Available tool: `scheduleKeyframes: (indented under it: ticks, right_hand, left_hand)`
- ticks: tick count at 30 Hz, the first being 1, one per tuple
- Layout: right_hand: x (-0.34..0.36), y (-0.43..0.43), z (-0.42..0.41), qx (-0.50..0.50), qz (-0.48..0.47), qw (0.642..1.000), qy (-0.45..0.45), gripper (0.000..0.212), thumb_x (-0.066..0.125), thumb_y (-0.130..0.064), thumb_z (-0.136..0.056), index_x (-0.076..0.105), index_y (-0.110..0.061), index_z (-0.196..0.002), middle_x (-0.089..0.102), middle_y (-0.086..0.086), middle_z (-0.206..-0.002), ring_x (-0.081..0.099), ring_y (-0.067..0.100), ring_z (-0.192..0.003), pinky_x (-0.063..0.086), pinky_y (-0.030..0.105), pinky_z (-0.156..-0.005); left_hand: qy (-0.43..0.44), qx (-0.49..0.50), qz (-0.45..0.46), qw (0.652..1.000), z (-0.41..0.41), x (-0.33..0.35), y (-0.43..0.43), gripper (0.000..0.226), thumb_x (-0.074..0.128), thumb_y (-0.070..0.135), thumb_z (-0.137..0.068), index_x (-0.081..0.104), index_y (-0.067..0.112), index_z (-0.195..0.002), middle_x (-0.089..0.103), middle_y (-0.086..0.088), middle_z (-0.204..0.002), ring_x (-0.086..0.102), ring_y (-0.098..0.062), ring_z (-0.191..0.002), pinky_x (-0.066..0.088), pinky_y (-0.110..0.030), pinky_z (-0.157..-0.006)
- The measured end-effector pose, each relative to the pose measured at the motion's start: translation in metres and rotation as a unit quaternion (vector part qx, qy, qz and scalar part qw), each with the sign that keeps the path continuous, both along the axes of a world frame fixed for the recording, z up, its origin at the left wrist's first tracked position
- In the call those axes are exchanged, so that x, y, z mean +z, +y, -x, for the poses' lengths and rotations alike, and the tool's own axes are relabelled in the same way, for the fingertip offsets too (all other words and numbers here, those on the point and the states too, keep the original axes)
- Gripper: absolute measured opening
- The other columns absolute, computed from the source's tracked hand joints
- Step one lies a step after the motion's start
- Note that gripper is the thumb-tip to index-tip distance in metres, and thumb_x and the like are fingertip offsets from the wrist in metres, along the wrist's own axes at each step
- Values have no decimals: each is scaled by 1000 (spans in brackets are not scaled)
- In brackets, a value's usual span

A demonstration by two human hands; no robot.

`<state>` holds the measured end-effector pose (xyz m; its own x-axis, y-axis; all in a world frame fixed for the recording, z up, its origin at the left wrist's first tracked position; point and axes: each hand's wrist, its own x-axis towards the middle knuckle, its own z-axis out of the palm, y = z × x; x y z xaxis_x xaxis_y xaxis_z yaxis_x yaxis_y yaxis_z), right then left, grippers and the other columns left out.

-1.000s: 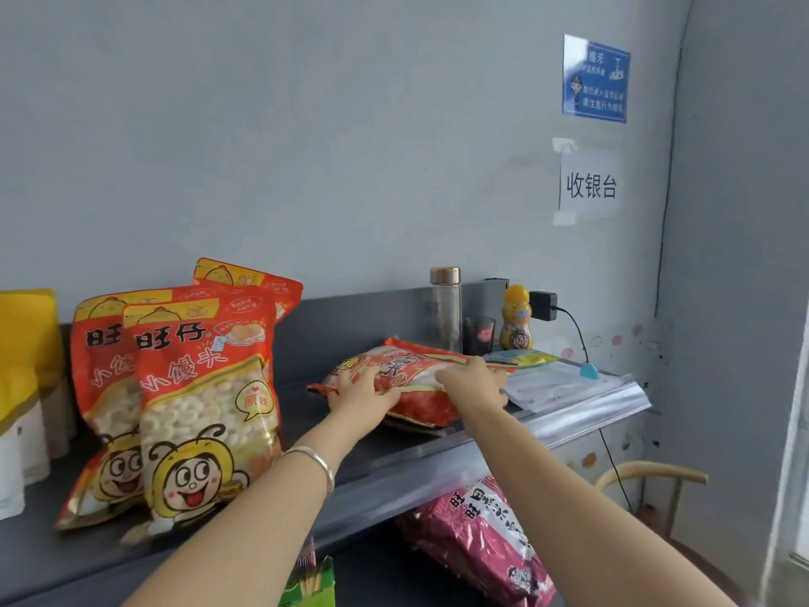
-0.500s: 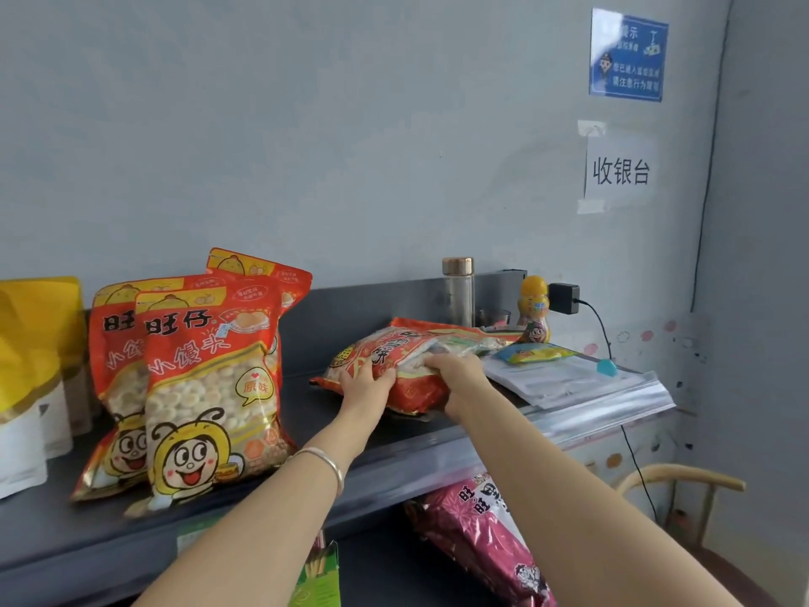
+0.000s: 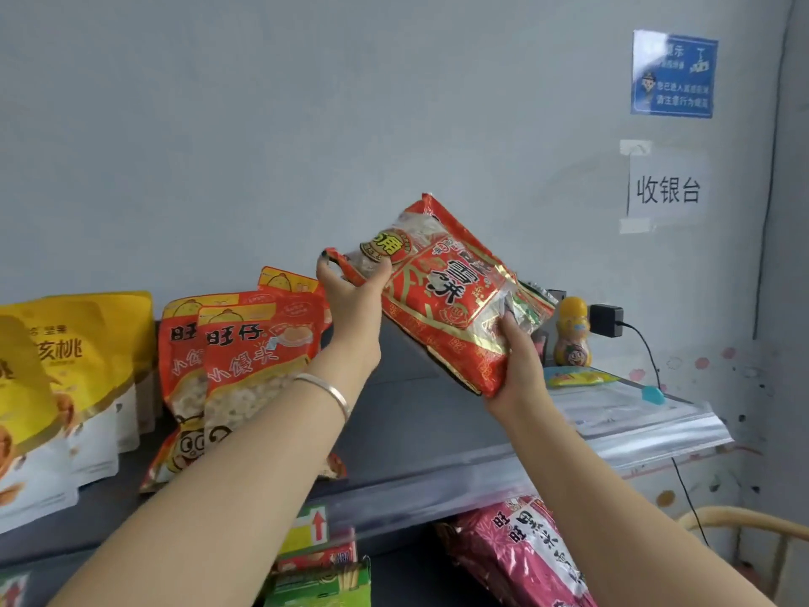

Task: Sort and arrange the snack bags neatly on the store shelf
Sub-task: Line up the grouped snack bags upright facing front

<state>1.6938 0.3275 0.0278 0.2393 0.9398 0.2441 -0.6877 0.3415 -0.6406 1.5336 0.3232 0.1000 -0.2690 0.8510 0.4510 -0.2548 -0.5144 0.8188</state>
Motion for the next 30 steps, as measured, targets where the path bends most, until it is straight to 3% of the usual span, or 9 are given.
scheduleKeyframes:
  ticks: [3, 7, 11, 14, 17, 20, 24, 26, 30]
  right_hand:
    - [16, 0, 44, 22, -71, 997, -8, 76, 75, -45, -74, 46, -19, -139, 62, 15, -129, 63, 38, -112, 51, 57, -90]
    - [47, -2, 112, 81, -123, 989, -17, 56, 64, -34, -88, 46, -15, -138, 63, 18, -126, 63, 39, -109, 51, 59, -90]
    - [78, -15, 202, 129, -147, 980, -42, 54, 65, -30, -89, 47, -13, -136, 64, 20, -123, 64, 41, -106, 51, 60, -88]
    - [93, -38, 273, 140, -165, 974, -59, 54, 65, -26, -89, 46, -10, -136, 65, 21, -120, 66, 40, -103, 51, 61, -88]
    - [100, -62, 340, 156, -182, 968, -66, 43, 63, -20, -92, 44, -8, -129, 69, 11, -107, 73, 25, -88, 59, 46, -77]
    - [99, -86, 405, 183, -193, 960, -88, 26, 59, -17, -95, 43, -21, -114, 66, -3, -89, 72, 10, -68, 57, 30, -60]
    - [91, -120, 486, 201, -210, 949, -119, 22, 61, -17, -94, 49, -23, -111, 67, 8, -102, 72, 21, -83, 59, 37, -68]
    - [84, -134, 523, 212, -205, 947, -129, 29, 62, -19, -93, 48, -20, -119, 67, 13, -109, 72, 27, -88, 60, 39, -69]
    - [67, -153, 593, 241, -200, 936, -157, 20, 62, -23, -93, 51, -27, -109, 69, 11, -109, 73, 26, -86, 60, 36, -67]
  left_hand:
    - [-66, 25, -43, 997, 42, 17, -7, 71, 67, 27, -82, 23, 31, -138, 37, -6, -144, 49, -27, -125, 45, -47, -98]
    - [-80, 124, -107, 983, 106, 38, -31, 69, 65, 25, -86, 21, 28, -140, 32, -6, -147, 45, -23, -128, 43, -45, -103]
    - [-72, 215, -161, 960, 189, 59, -62, 85, 64, 26, -87, 4, 29, -148, 14, -4, -156, 30, -20, -139, 33, -38, -111]
    - [-84, 238, -179, 951, 265, 63, -87, 85, 65, 27, -85, 6, 32, -146, 23, -8, -153, 40, -22, -133, 39, -44, -107]
    - [-100, 265, -156, 946, 339, 56, -118, 74, 65, 29, -85, 17, 30, -141, 40, -8, -141, 54, -23, -120, 48, -45, -99]
    - [-123, 287, -130, 941, 406, 43, -149, 72, 66, 30, -84, 19, 30, -139, 45, -8, -137, 56, -23, -116, 49, -47, -96]
    - [-152, 290, -91, 940, 489, 23, -190, 75, 67, 24, -86, 16, 29, -141, 46, -12, -134, 61, -27, -108, 52, -53, -87]
    - [-167, 290, -80, 939, 524, 11, -209, 70, 64, 19, -88, 19, 24, -141, 50, -9, -128, 65, -23, -98, 56, -48, -80]
    - [-174, 312, -47, 933, 587, -15, -240, 63, 59, 18, -92, 24, 28, -143, 52, -4, -123, 64, -16, -94, 57, -38, -72]
